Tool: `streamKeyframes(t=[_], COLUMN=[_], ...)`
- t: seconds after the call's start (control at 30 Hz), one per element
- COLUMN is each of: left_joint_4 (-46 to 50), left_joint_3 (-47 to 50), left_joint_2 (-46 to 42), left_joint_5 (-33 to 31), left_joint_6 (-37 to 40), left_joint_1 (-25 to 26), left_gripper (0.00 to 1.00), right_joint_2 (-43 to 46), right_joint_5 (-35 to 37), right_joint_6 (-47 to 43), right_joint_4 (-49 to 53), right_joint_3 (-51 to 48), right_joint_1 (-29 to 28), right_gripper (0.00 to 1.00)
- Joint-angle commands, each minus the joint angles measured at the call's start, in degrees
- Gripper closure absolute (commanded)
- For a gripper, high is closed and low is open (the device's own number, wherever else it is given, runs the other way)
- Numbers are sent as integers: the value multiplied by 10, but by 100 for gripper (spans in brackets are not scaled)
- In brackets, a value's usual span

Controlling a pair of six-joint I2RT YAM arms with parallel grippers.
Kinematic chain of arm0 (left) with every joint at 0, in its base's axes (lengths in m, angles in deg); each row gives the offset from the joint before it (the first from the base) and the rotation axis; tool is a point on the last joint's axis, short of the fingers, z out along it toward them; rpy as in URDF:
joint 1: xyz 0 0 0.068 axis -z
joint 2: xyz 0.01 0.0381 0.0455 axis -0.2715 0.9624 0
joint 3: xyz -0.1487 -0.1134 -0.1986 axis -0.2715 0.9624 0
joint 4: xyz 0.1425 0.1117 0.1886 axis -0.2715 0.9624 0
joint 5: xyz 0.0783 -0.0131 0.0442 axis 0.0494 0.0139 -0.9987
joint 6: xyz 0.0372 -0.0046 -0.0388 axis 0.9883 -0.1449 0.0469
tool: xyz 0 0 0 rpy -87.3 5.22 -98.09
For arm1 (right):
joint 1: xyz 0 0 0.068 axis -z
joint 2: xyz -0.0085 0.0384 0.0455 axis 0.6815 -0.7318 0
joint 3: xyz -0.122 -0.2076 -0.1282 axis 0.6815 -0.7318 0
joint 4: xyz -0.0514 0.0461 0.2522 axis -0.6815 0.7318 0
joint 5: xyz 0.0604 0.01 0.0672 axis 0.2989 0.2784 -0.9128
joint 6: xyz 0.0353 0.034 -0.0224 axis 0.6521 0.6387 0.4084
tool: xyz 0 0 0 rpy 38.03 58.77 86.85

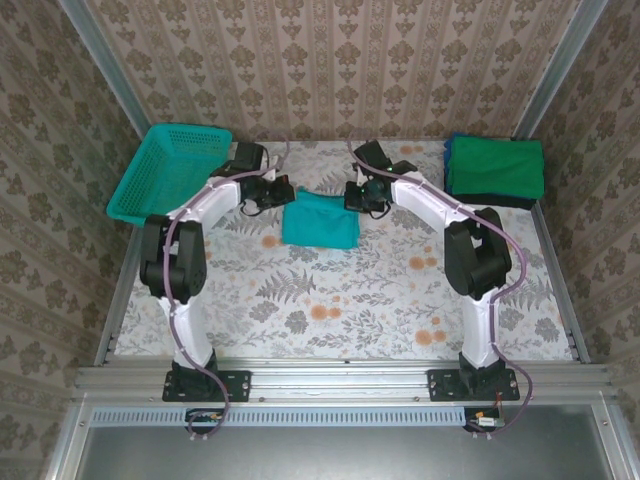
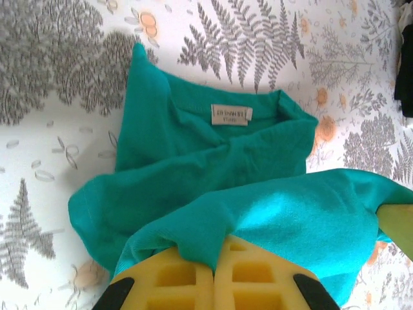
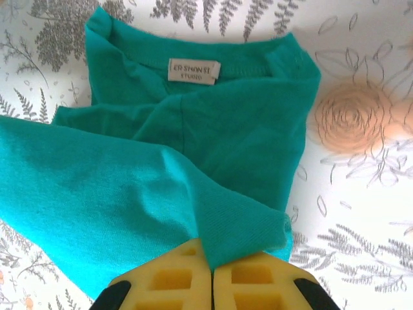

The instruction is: Fold and stack the t-shirts

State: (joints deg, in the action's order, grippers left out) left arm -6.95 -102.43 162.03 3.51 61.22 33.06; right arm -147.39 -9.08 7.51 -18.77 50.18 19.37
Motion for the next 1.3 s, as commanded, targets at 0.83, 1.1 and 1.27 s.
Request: streamKeyframes(t=[0.83, 1.1, 1.27], left_joint_4=[-7, -63, -63], left_joint_3=[-3, 176, 205], left_joint_2=[11, -17, -36], left_joint_5=[0, 1, 15], left_joint_6=[64, 68, 63], left_joint_1=[7, 19, 26], left_gripper=[76, 78, 80], right_joint_2=[-92, -164, -127], right_joint_5=[13, 9, 25], right_joint_6=[-1, 12, -5], right_joint_4=[-55, -5, 4], right_joint_3=[109, 138, 125], right_joint_1=[-1, 21, 30], right_gripper=[68, 57, 49])
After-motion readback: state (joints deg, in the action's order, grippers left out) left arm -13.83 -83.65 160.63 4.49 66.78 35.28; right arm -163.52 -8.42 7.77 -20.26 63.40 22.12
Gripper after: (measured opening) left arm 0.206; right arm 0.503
